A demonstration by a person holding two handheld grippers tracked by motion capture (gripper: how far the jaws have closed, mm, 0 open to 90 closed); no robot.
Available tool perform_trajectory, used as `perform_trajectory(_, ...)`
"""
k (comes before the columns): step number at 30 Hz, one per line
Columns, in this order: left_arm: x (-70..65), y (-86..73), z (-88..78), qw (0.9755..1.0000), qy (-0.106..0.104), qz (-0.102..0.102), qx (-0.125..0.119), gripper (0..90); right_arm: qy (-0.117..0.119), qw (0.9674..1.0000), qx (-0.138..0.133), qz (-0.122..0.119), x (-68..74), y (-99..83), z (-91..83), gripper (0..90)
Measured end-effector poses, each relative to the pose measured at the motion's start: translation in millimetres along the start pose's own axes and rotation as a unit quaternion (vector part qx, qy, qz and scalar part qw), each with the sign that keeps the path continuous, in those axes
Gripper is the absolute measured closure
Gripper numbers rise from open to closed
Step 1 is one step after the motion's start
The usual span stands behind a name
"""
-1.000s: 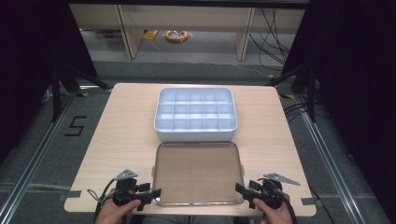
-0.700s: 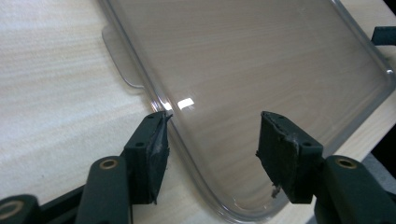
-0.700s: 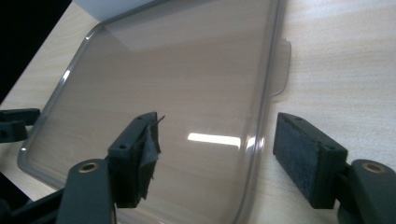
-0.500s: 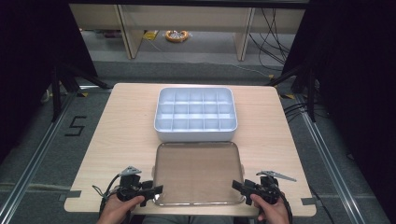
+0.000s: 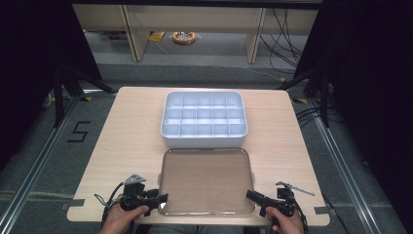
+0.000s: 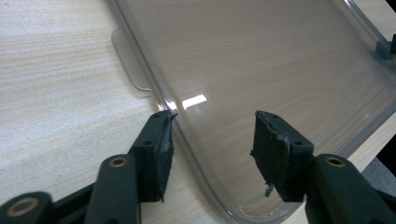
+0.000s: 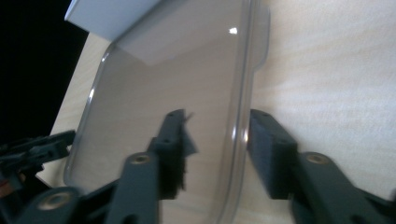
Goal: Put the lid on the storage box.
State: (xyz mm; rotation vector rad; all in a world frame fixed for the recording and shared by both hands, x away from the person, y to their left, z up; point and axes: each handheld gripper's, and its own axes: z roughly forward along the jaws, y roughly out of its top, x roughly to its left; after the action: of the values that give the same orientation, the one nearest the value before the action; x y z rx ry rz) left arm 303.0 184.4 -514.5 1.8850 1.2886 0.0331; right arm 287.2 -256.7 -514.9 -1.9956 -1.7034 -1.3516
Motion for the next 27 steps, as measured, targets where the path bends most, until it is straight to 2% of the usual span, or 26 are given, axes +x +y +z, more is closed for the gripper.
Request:
perform_trajectory(1, -0.9, -0.1, 0.8, 1.0000, -0.001, -0.006, -0.005, 47.5, 0.000, 1.0000, 0.000, 0.000, 0.0, 0.0, 0.0, 61.6)
perform_trajectory(2, -1.2, -0.1, 1.0, 1.0000, -0.001, -0.007, -0.006, 47.4, -0.004, 0.9995, -0.013, -0.030, -2.4, 0.4, 0.3, 66.7)
perform_trajectory(3, -0.3, 0.0, 0.3, 1.0000, 0.001, 0.000, 0.000, 47.4, -0.004, 0.9995, -0.013, -0.030, -2.4, 0.4, 0.3, 66.7)
perform_trajectory(4, 1.0, -0.1, -1.0, 1.0000, -0.001, 0.006, 0.005, 47.1, -0.006, 0.9974, -0.032, -0.064, -3.3, 0.9, -0.7, 67.5)
perform_trajectory(5, 1.0, -0.1, -1.0, 1.0000, -0.001, 0.006, 0.005, 46.7, -0.006, 0.9974, -0.032, -0.064, -3.3, 0.9, -0.7, 67.5)
perform_trajectory(6, 0.0, -0.1, 0.4, 0.9999, -0.006, -0.008, -0.006, 46.0, 0.004, 0.9953, -0.037, -0.089, -3.2, 0.6, -3.8, 68.0)
perform_trajectory(7, 0.0, -0.1, 0.4, 0.9999, -0.006, -0.008, -0.006, 45.3, 0.004, 0.9953, -0.037, -0.089, -3.2, 0.6, -3.8, 68.0)
perform_trajectory(8, 0.2, 0.0, 0.1, 1.0000, -0.005, -0.004, -0.005, 45.0, 0.010, 0.9935, -0.042, -0.106, -0.3, -1.5, -8.0, 67.9)
perform_trajectory(9, 0.2, 0.0, 0.1, 1.0000, -0.005, -0.004, -0.005, 44.9, 0.010, 0.9935, -0.042, -0.106, -0.3, -1.5, -8.0, 67.9)
perform_trajectory(10, 0.0, -0.2, -0.2, 1.0000, -0.002, -0.003, -0.006, 44.6, 0.014, 0.9903, -0.052, -0.128, 3.9, -3.5, -10.9, 67.6)
perform_trajectory(11, 0.1, -0.1, -0.3, 1.0000, -0.002, -0.007, -0.005, 44.0, 0.018, 0.9904, -0.049, -0.128, 6.7, -4.2, -14.1, 67.5)
perform_trajectory(12, 1.4, 0.2, -0.9, 1.0000, -0.002, 0.000, -0.001, 43.4, 0.024, 0.9878, -0.057, -0.143, 7.5, -4.4, -14.9, 67.5)
perform_trajectory(13, 0.3, -0.1, -0.3, 1.0000, -0.003, -0.006, -0.006, 43.0, 0.031, 0.9841, -0.061, -0.164, 8.5, -3.7, -17.1, 67.2)
perform_trajectory(15, 0.2, -0.3, -0.2, 1.0000, -0.004, -0.003, -0.006, 42.9, 0.027, 0.9835, -0.062, -0.168, 11.9, -5.0, -19.1, 66.8)
perform_trajectory(16, 0.2, -0.2, -0.1, 1.0000, -0.005, -0.002, -0.006, 41.6, 0.032, 0.9781, -0.073, -0.192, 16.3, -5.4, -21.9, 66.6)
perform_trajectory(18, 0.3, 0.0, -0.2, 1.0000, -0.004, 0.000, -0.004, 40.3, 0.033, 0.9777, -0.068, -0.196, 18.7, -5.0, -23.8, 66.3)
perform_trajectory(19, -0.1, -0.1, 0.3, 0.9999, -0.005, -0.006, -0.008, 40.3, 0.032, 0.9721, -0.076, -0.220, 17.9, -3.4, -23.4, 66.3)
perform_trajectory(20, 1.2, 0.1, -0.4, 0.9999, -0.009, -0.008, -0.004, 37.9, 0.034, 0.9685, -0.076, -0.235, 19.4, -3.2, -25.0, 66.2)
perform_trajectory(21, 1.4, 0.4, -0.2, 0.9998, -0.012, -0.014, -0.006, 37.1, 0.034, 0.9665, -0.077, -0.242, 18.6, -2.6, -25.0, 66.2)
perform_trajectory(22, 1.4, 0.4, -0.2, 0.9998, -0.012, -0.014, -0.006, 35.5, 0.034, 0.9665, -0.077, -0.242, 18.6, -2.6, -25.0, 66.2)
perform_trajectory(23, 1.6, 1.0, 0.2, 0.9996, -0.015, -0.023, -0.008, 34.0, 0.030, 0.9651, -0.070, -0.251, 20.2, -3.4, -26.9, 66.2)
perform_trajectory(24, 2.4, 1.3, 0.2, 0.9995, -0.017, -0.026, -0.007, 34.0, 0.030, 0.9651, -0.070, -0.251, 20.2, -3.4, -26.9, 66.2)
perform_trajectory(25, 2.8, 1.4, 0.2, 0.9995, -0.016, -0.026, -0.009, 33.2, 0.032, 0.9617, -0.073, -0.262, 19.1, -3.3, -26.7, 66.3)
perform_trajectory(27, 3.8, 2.0, 0.2, 0.9993, -0.020, -0.032, -0.009, 30.5, 0.044, 0.9585, -0.077, -0.271, 19.7, -3.8, -26.5, 66.3)
